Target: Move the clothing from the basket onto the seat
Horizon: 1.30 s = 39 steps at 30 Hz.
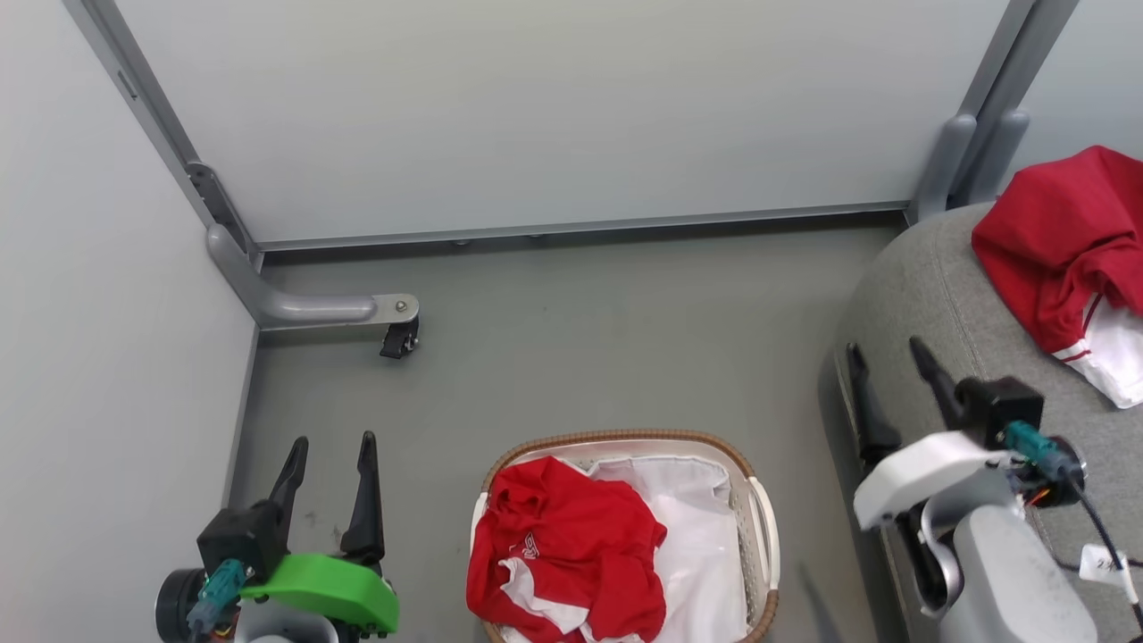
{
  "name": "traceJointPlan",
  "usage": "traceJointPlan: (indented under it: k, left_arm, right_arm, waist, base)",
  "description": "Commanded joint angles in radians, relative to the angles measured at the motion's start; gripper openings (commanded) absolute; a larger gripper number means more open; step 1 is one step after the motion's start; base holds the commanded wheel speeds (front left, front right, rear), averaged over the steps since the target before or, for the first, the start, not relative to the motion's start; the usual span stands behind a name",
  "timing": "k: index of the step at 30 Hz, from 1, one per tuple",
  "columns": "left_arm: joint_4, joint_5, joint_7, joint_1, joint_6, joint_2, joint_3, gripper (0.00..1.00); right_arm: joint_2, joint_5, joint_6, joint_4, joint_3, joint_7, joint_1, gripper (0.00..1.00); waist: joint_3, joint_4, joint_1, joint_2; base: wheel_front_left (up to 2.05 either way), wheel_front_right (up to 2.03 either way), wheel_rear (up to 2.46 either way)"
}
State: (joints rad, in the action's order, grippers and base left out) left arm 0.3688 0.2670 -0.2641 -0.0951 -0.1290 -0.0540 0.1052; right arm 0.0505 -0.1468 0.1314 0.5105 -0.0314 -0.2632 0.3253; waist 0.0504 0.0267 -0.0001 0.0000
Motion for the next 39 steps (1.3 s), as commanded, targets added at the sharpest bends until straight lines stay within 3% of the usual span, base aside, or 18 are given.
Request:
traceJointPlan:
  k: [1,16,39]
  left_arm:
    - [-0.008,-0.008,-0.001,0.022,-0.001,0.000,-0.010,1.00]
    - [-0.031,0.005,-0.001,0.094,-0.002,0.003,-0.012,1.00]
    - [-0.028,0.006,-0.001,0.074,-0.003,0.003,-0.002,1.00]
  right_arm:
    - [0.001,-0.021,-0.001,-0.007,0.014,-0.002,-0.032,1.00]
    - [0.002,-0.089,-0.001,-0.051,0.064,-0.002,-0.167,1.00]
    - [0.002,-0.086,-0.001,-0.051,0.062,-0.002,-0.158,1.00]
  waist:
    - [-0.015,0.009,0.0001,0.0000]
    - [-0.038,-0.009,0.0001,0.0000]
    - [-0.032,-0.013,0.0001,0.0000]
  base:
    - [0.00,0.00,0.00]
    - [0.00,0.00,0.00]
    - [0.00,0.00,0.00]
